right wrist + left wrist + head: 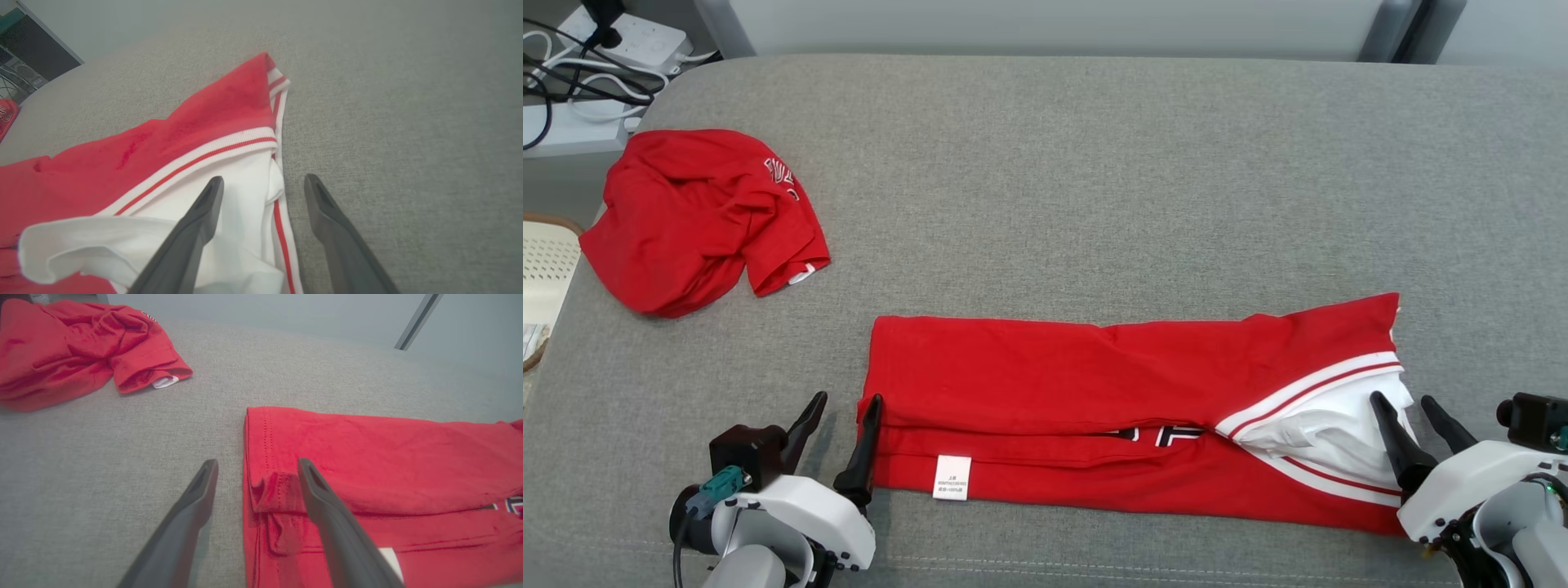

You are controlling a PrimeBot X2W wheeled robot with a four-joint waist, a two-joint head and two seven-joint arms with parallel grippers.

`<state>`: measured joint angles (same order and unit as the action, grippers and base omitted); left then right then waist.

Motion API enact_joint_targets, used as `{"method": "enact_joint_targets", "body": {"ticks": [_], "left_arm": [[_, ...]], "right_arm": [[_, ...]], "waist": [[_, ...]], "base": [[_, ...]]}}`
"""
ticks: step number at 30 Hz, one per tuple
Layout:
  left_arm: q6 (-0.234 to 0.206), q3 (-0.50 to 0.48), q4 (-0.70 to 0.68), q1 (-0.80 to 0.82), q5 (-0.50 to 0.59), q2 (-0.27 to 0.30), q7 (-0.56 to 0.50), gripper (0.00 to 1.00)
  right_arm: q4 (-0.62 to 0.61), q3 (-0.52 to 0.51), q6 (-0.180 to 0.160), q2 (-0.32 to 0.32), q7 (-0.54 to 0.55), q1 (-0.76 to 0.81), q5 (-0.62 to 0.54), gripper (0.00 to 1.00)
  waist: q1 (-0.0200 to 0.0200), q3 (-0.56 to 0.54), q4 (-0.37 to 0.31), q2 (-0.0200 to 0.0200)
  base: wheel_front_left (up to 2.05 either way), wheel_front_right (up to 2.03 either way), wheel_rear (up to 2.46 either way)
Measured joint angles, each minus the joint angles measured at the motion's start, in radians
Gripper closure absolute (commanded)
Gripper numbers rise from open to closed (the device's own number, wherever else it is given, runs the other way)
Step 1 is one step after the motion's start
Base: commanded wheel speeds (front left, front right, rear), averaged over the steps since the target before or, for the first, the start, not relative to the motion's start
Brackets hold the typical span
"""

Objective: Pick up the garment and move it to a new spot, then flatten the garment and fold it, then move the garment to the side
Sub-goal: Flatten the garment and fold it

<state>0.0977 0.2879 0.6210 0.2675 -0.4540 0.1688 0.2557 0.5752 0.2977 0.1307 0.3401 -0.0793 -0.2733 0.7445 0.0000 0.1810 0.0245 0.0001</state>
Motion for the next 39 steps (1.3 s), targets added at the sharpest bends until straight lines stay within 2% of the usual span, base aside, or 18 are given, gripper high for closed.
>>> {"method": "enact_joint_targets", "body": {"ticks": [10, 11, 12, 14, 15, 16, 23, 28, 34, 39], "left_arm": [[0.016, -0.025, -0.014, 0.001, 0.032, -0.007, 0.0, 0.0], [0.016, -0.027, -0.016, 0.001, 0.033, -0.009, 0.0, 0.0], [0.016, -0.028, -0.016, 0.002, 0.034, -0.012, 0.0, 0.0], [0.017, -0.032, -0.018, 0.002, 0.042, -0.017, 0.0, 0.0], [0.017, -0.033, -0.019, 0.002, 0.042, -0.02, 0.0, 0.0], [0.017, -0.034, -0.021, 0.002, 0.042, -0.022, 0.0, 0.0], [0.025, -0.049, -0.023, 0.003, 0.049, -0.025, 0.0, 0.0], [0.025, -0.06, -0.031, 0.003, 0.058, -0.026, 0.0, 0.0], [0.026, -0.065, -0.043, 0.002, 0.059, -0.034, 0.0, 0.0], [0.026, -0.065, -0.043, 0.0, 0.059, -0.042, 0.0, 0.0]], "right_arm": [[0.064, 0.022, 0.0, -0.026, 0.004, -0.048, 0.0, 0.0], [0.069, 0.028, 0.0, -0.026, 0.005, -0.055, 0.002, 0.06], [0.073, 0.033, 0.0, -0.026, 0.009, -0.06, 0.004, 0.2], [0.079, 0.04, 0.0, -0.026, 0.018, -0.07, 0.012, 0.64], [0.083, 0.044, 0.0, -0.025, 0.024, -0.073, 0.014, 0.77], [0.086, 0.047, 0.0, -0.024, 0.032, -0.077, 0.019, 1.0], [0.097, 0.056, 0.0, -0.021, 0.039, -0.087, 0.052, 1.0], [0.165, -0.009, 0.006, -0.021, -0.015, -0.111, 0.036, 1.0], [0.252, -0.117, 0.004, 0.051, -0.027, -0.145, -0.002, 1.0], [0.262, -0.172, 0.003, 0.094, -0.028, -0.175, -0.035, 1.0]], "waist": [[0.0, 0.031, 0.02, 0.0], [0.0, 0.034, 0.021, 0.0], [0.0, 0.036, 0.023, 0.0], [0.0, 0.039, 0.025, 0.0], [0.0, 0.039, 0.026, 0.0], [0.0, 0.039, 0.027, 0.0], [0.0, 0.037, 0.032, 0.0], [0.0, 0.034, 0.031, 0.0], [0.0, 0.032, 0.027, 0.0], [0.0, 0.032, 0.013, 0.0]], "base": [[0.0, 0.0, 0.0], [0.0, 0.0, 0.0], [0.0, 0.0, 0.0], [0.0, 0.0, 0.0], [0.0, 0.0, 0.0], [0.0, 0.0, 0.0], [0.0, 0.0, 0.0], [0.0, 0.0, 0.0], [0.0, 0.0, 0.0], [0.0, 0.0, 0.0]]}}
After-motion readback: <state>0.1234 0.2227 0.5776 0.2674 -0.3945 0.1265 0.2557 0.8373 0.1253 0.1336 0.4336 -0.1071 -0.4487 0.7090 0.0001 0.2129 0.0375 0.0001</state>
